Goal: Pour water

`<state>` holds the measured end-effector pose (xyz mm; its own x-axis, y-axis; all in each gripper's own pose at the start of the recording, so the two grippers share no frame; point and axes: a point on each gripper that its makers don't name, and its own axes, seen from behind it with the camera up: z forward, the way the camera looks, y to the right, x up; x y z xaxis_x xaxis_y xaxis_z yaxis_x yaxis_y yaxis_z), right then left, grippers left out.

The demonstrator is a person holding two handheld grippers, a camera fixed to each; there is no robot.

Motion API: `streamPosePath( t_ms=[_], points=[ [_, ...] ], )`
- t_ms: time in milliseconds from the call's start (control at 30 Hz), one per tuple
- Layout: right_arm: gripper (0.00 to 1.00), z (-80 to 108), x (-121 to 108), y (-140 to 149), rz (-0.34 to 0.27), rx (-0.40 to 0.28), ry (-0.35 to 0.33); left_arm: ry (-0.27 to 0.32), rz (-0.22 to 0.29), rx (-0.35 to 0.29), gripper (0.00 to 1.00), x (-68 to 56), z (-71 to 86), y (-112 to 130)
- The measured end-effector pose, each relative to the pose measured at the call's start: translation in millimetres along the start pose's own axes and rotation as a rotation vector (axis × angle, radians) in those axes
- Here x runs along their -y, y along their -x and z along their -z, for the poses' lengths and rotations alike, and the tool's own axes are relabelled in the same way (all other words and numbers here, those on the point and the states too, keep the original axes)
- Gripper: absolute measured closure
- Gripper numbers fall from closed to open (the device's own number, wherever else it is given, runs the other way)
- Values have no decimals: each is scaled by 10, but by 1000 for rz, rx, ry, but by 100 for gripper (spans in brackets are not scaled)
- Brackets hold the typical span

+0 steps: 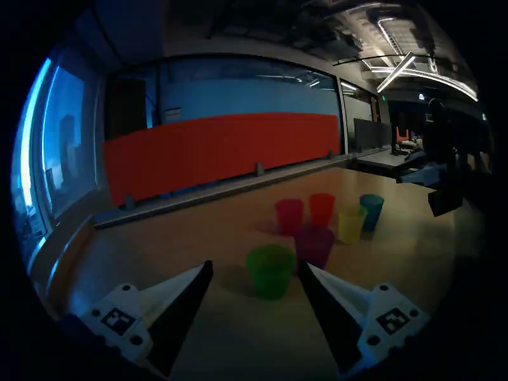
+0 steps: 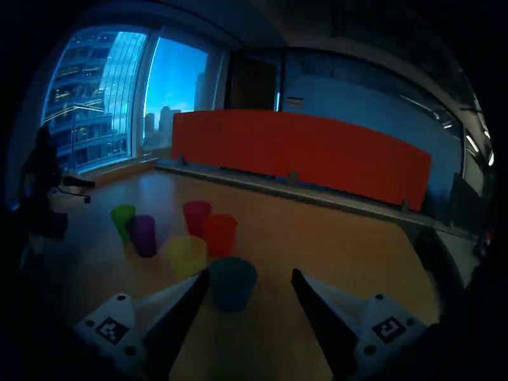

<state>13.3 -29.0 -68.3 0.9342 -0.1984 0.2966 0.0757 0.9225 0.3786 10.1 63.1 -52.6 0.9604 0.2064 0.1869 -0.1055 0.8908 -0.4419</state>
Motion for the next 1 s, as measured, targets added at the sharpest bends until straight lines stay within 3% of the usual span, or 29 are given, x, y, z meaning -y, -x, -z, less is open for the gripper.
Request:
streamPosePath(
  t_ms=[300,1000],
  points=[
    [0,-30,-101,-130,-35,-62,88,-101,75,-73,1,208,48,-151],
    [0,-43,-301,-490,-77,-217,290,-254,118,-198,1,438,88,-429]
  ],
)
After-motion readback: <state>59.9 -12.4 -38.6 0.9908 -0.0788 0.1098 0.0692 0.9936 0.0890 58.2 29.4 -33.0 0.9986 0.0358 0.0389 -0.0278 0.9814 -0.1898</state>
